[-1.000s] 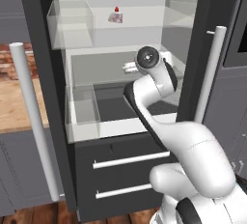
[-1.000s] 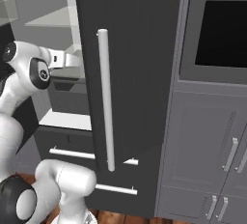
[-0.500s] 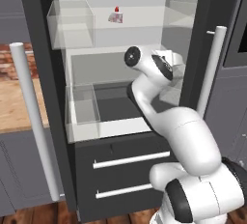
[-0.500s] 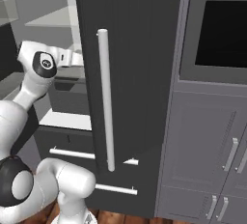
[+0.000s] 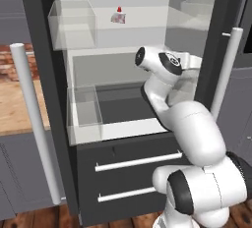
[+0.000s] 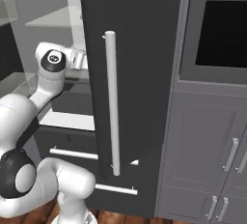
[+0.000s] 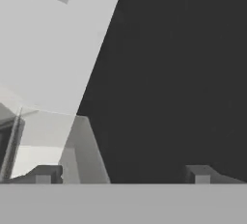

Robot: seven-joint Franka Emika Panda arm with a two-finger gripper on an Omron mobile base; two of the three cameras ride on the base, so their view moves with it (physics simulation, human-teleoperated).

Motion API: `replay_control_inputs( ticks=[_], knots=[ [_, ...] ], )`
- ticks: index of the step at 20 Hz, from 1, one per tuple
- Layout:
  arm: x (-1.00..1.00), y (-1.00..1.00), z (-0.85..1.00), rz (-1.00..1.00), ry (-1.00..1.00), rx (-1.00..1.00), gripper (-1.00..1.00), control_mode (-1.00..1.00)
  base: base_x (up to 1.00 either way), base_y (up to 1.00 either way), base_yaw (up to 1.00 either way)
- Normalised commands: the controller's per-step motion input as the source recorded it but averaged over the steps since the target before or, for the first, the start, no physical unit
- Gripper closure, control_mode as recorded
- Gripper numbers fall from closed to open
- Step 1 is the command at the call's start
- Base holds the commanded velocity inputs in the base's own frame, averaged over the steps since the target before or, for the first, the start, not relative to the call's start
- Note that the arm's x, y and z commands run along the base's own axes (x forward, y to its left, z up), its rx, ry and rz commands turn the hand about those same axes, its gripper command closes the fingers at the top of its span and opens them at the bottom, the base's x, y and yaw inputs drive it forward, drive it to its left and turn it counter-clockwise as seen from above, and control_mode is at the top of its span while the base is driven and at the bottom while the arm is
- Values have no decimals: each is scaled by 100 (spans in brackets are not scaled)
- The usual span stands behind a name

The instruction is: Take the cakes from the fridge and place them on the empty tray on the dining counter.

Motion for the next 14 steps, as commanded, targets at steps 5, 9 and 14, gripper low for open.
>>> replay_control_inputs(
  ticks=[5, 9, 14],
  knots=[
    [-100, -100, 0, -35, 0, -5, -100, -100, 0, 0, 0],
    [-92, -100, 0, -27, 0, -4, -100, -100, 0, 0, 0],
    [-62, -100, 0, -18, -1, -3, -100, -100, 0, 0, 0]
  ],
)
